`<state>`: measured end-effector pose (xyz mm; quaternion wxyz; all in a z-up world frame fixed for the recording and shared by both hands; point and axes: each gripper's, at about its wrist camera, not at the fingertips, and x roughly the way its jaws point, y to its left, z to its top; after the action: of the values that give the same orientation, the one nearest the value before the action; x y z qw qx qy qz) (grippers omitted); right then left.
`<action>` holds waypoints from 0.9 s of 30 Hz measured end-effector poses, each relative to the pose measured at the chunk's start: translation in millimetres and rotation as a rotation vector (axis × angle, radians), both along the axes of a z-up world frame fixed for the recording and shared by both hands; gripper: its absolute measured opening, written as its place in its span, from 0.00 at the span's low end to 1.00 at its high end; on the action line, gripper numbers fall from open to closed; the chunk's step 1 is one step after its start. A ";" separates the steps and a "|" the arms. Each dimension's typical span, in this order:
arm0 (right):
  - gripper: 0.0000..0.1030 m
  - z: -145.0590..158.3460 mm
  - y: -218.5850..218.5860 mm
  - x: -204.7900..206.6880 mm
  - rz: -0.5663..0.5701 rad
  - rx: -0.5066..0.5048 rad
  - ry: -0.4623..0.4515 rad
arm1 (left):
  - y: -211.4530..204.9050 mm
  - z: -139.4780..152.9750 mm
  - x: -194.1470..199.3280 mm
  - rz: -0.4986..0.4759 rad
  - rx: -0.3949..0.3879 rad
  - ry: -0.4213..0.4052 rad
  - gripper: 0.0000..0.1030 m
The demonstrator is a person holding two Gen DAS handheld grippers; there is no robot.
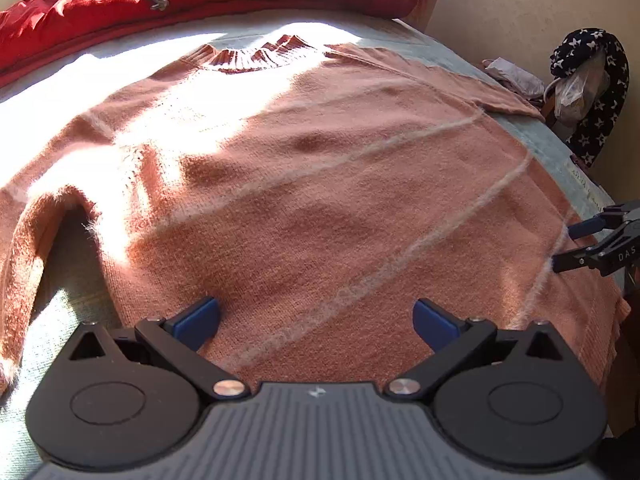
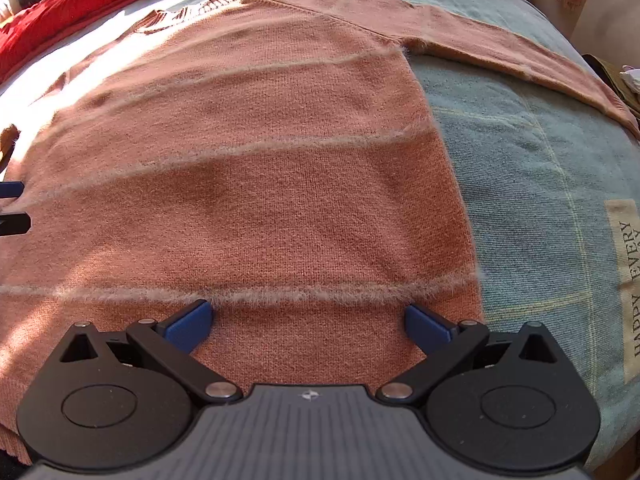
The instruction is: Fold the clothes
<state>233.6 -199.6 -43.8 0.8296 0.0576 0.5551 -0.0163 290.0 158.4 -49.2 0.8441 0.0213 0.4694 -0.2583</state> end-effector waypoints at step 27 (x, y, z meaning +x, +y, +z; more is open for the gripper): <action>1.00 -3.9 0.1 -7.4 -0.068 0.000 -0.022 | 5.0 -6.3 -3.2 0.014 -0.038 -0.031 0.99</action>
<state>226.2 -199.4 -47.7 0.8348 0.0764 0.5435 -0.0438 286.8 163.3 -55.6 0.8533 0.0057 0.4514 -0.2609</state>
